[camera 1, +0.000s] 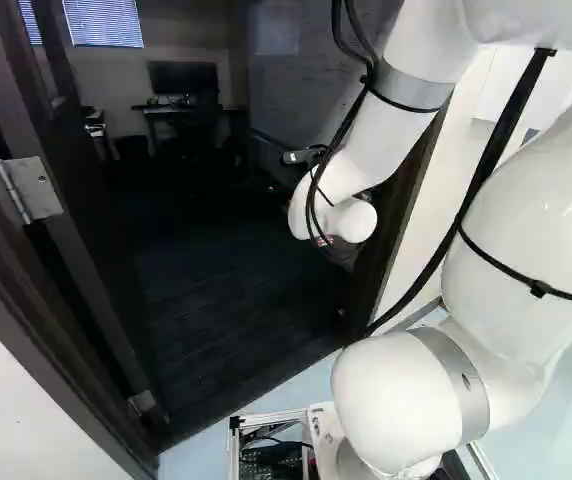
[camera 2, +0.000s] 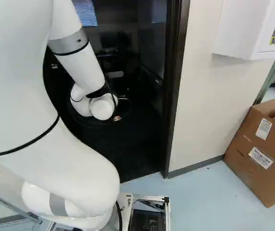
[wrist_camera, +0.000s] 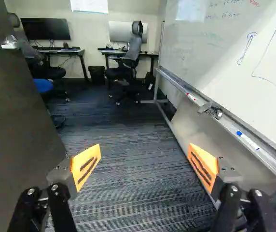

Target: Open the door and move inside

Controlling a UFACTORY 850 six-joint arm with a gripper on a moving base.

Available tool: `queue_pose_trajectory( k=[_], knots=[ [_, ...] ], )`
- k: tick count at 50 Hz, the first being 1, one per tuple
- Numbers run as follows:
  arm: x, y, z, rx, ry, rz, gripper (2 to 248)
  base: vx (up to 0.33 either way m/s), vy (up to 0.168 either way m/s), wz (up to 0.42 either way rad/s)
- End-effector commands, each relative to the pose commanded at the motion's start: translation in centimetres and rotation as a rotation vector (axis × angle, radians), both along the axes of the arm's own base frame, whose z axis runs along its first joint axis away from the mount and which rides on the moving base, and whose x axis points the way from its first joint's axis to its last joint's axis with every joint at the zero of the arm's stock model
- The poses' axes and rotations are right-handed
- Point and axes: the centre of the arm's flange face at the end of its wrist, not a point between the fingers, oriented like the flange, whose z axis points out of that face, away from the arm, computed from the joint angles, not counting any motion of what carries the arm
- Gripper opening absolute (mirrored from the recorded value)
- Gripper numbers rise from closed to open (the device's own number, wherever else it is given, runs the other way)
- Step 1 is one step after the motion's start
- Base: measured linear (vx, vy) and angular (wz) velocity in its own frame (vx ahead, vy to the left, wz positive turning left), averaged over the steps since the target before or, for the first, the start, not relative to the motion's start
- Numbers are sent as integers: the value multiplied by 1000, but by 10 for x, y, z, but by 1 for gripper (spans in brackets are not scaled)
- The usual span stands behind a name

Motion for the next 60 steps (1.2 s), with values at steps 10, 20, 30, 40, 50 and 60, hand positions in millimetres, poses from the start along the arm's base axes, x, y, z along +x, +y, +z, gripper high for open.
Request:
queue_pose_trajectory(
  k=[10, 20, 30, 40, 50, 60],
  knots=[
    [0, 0, 0, 0, 0, 0, 247, 0, 0, 0],
    [0, 0, 0, 0, 0, 0, 247, 11, 9, 59],
    [0, 0, 0, 0, 0, 0, 247, 3, 14, 72],
    [0, 0, 0, 0, 0, 0, 247, 0, 0, 0],
    [0, 0, 0, 0, 0, 0, 247, 0, 0, 0],
    [0, 0, 0, 0, 0, 0, 247, 0, 7, 39]
  ],
)
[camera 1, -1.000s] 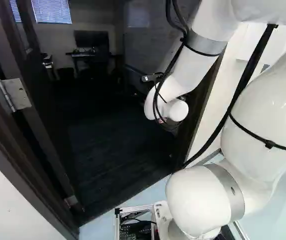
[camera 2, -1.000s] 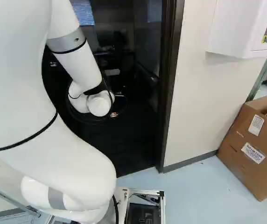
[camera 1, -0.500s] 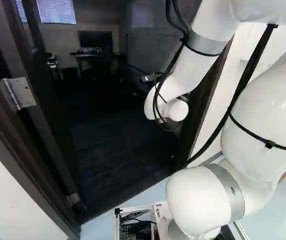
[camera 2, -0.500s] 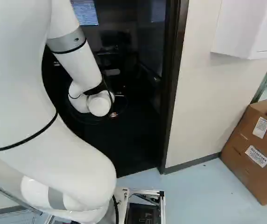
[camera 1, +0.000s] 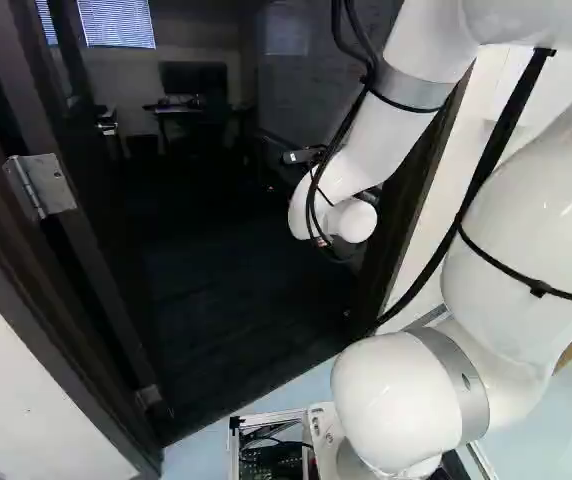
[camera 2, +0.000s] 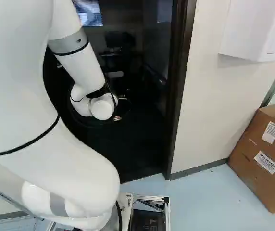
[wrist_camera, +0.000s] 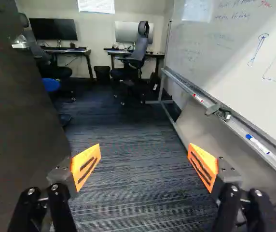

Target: Open the door and move inside

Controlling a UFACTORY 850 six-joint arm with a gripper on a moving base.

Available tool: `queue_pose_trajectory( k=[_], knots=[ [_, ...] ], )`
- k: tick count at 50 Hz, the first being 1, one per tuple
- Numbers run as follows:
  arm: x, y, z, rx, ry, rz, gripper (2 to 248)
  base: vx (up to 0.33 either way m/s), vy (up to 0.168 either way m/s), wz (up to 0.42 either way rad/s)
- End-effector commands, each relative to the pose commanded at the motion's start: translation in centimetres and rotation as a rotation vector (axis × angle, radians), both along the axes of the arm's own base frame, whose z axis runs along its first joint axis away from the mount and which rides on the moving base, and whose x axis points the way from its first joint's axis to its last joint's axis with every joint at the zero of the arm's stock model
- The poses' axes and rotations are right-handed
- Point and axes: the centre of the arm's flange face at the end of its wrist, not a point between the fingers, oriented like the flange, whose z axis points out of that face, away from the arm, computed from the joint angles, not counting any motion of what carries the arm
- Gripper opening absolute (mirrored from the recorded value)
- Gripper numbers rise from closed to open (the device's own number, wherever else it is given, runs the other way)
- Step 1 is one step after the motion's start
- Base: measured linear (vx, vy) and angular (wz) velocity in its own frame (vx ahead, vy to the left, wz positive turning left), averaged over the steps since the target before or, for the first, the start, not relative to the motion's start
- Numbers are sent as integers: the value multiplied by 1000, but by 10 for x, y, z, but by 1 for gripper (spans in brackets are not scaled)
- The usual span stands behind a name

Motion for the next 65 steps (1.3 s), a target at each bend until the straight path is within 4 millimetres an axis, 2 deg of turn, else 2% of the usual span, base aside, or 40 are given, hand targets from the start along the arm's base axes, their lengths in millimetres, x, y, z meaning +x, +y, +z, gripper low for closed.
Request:
queue_pose_trajectory(
  k=[21, 46, 65],
  knots=[
    [0, 0, 0, 0, 0, 0, 247, 5, 35, 162],
    [0, 0, 0, 0, 0, 0, 247, 65, 58, 269],
    [0, 0, 0, 0, 0, 0, 247, 125, -6, 111]
  ],
)
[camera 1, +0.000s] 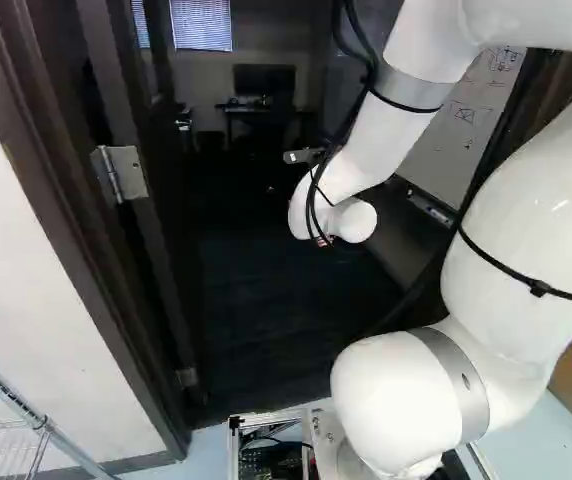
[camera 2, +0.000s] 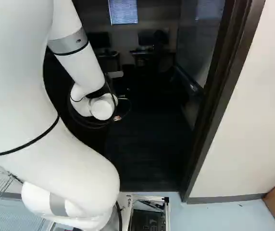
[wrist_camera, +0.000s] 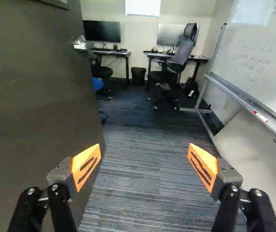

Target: Open the door and move inside

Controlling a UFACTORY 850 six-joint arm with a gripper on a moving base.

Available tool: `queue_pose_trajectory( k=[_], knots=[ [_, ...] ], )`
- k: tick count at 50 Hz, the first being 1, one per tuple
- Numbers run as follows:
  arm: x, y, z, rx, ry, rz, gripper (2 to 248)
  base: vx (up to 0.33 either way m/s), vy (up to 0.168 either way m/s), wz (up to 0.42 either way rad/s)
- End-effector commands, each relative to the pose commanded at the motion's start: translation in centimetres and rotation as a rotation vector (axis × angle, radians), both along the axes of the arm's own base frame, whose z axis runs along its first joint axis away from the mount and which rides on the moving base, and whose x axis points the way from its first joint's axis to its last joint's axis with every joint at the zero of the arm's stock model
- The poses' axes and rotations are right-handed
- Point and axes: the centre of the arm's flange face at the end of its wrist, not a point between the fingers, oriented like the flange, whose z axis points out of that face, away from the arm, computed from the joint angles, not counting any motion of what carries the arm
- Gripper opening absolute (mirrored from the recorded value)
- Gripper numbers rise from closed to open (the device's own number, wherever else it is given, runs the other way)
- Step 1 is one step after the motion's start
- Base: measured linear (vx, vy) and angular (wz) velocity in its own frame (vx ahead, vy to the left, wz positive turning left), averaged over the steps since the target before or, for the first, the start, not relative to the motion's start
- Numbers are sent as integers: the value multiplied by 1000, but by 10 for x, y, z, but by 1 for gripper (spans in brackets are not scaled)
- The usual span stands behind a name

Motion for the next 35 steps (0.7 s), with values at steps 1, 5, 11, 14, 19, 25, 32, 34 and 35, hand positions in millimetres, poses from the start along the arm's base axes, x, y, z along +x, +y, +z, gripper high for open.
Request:
queue_pose_trajectory(
  k=[1, 5, 11, 14, 19, 25, 32, 34, 35],
  knots=[
    [0, 0, 0, 0, 0, 0, 247, 118, -32, 0],
    [0, 0, 0, 0, 0, 0, 247, 128, -32, 3],
    [0, 0, 0, 0, 0, 0, 247, 137, -33, 3],
    [0, 0, 0, 0, 0, 0, 247, 140, -30, -9],
    [0, 0, 0, 0, 0, 0, 247, 138, -2, -17],
    [0, 0, 0, 0, 0, 0, 247, 152, 1, -16],
    [0, 0, 0, 0, 0, 0, 247, 155, 2, -13],
    [0, 0, 0, 0, 0, 0, 247, 153, 6, -2],
    [0, 0, 0, 0, 0, 0, 247, 175, -3, -16]
  ],
)
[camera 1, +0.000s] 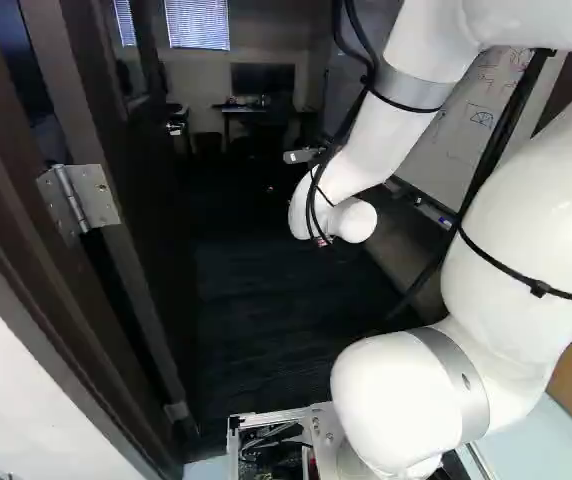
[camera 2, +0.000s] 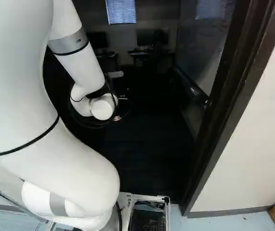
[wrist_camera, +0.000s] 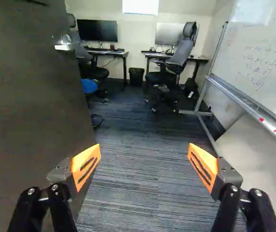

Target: Open the door and move inside

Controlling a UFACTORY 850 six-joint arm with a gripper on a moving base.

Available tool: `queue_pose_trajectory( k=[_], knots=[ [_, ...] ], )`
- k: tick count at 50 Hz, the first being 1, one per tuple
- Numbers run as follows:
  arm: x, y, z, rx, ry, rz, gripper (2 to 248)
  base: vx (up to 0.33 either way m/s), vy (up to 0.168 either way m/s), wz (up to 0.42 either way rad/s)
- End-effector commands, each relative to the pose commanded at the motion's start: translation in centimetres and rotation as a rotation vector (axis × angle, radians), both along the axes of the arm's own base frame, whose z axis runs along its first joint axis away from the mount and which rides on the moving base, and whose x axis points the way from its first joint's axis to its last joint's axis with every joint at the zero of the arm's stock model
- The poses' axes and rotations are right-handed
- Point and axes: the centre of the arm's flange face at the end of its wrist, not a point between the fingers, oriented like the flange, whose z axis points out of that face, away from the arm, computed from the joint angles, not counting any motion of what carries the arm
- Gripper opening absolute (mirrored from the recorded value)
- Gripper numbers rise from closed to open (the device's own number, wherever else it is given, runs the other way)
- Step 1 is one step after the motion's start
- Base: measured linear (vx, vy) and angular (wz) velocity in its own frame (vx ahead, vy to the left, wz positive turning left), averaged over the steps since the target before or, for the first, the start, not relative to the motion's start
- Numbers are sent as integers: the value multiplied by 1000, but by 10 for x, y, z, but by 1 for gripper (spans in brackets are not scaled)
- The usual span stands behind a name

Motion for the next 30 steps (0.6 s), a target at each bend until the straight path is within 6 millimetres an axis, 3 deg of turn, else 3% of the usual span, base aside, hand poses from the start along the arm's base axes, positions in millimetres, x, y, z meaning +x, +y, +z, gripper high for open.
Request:
queue_pose_trajectory(
  k=[19, 30],
  knots=[
    [0, 0, 0, 0, 0, 0, 247, 161, -1, -13],
    [0, 0, 0, 0, 0, 0, 247, 180, 30, 127]
  ],
)
